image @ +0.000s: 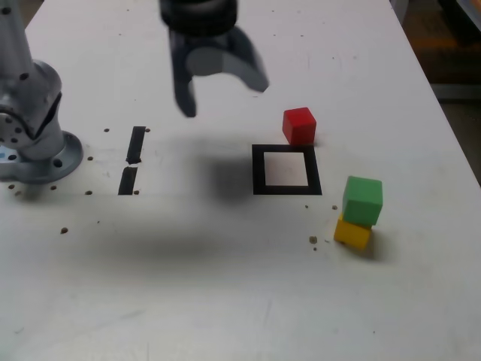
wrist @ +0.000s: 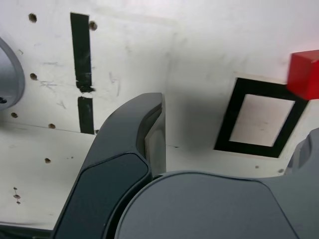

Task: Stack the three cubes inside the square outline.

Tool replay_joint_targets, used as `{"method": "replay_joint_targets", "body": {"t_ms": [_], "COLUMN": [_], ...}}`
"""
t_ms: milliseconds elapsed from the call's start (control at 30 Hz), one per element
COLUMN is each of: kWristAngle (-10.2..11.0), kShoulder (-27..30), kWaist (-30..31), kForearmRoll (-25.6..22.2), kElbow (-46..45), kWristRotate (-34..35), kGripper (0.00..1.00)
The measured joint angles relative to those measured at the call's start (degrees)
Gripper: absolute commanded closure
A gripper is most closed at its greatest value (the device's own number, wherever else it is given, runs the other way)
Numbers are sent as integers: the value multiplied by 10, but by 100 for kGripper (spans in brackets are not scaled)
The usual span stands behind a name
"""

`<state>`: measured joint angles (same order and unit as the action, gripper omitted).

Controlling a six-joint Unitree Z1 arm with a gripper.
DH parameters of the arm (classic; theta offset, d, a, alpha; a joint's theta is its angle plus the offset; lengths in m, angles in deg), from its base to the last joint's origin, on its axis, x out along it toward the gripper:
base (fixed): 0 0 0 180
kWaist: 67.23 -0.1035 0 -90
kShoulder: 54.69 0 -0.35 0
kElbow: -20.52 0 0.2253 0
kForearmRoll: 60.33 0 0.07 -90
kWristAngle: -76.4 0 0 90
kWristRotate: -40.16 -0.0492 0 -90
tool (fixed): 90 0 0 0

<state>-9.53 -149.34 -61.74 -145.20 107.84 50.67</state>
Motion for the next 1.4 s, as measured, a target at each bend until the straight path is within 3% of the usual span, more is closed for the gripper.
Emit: {"method": "replay_joint_targets", "body": {"t_ms": [167, 400, 800, 1400], "kWristAngle": [-14, -30, -36, -65], "kShoulder": [-35, -94, -158, -219], "kWaist": [-45, -93, -126, -149], "kForearmRoll": [-19, -22, -15, 6], "kElbow": [88, 134, 156, 180], "kWristRotate": [-43, -87, -114, -139], "kGripper": [7, 7, 7, 7]}}
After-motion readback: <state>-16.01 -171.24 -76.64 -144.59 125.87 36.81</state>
